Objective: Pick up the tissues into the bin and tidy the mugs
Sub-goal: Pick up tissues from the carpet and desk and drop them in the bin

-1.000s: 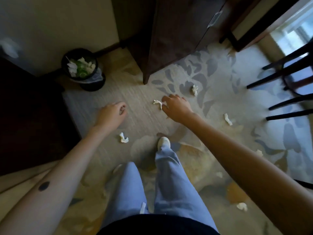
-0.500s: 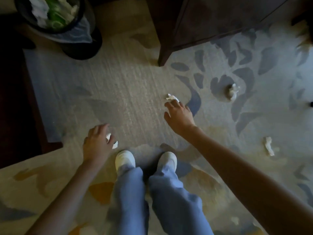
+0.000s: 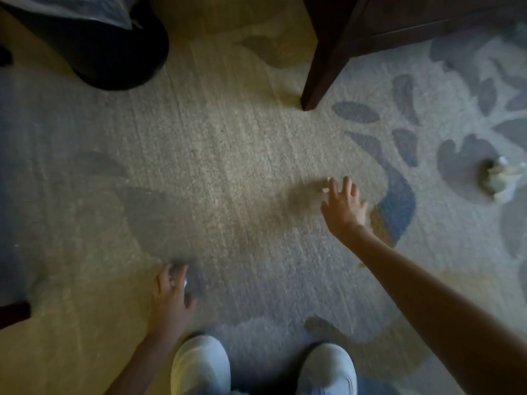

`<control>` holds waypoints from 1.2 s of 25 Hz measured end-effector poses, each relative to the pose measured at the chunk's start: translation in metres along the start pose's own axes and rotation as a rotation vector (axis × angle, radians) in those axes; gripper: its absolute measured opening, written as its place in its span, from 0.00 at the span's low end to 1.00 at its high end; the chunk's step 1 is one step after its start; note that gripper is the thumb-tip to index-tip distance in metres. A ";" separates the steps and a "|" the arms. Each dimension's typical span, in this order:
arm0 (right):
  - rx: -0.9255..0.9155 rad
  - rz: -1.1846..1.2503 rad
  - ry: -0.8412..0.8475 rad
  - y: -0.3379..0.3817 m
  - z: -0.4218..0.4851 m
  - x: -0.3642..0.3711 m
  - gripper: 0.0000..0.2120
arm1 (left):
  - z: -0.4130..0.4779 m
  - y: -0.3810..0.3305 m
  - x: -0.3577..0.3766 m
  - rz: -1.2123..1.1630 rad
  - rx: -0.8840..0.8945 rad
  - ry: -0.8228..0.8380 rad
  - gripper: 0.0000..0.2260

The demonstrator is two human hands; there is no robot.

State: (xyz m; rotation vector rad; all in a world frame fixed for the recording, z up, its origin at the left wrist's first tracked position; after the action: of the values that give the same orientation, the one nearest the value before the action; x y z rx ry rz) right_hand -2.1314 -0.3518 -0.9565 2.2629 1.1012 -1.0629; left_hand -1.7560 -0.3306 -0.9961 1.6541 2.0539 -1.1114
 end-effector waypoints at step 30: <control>-0.156 1.030 0.446 0.141 -0.031 0.043 0.13 | 0.048 -0.099 -0.060 -1.003 0.203 -0.254 0.20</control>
State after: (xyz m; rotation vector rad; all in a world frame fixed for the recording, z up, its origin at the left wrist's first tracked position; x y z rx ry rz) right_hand -1.9882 -0.3967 -0.9665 2.4599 0.0224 -0.0564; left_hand -1.8401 -0.4117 -0.9513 0.3898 2.6762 -1.7238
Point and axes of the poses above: each hand's wrist, its own z-axis towards the middle knuckle, its own x-axis out of the palm, y = z × x, the point moved 4 cm from there along z, towards the middle knuckle, and after that the axes turned 9 degrees about y, right-handed, at the moved point
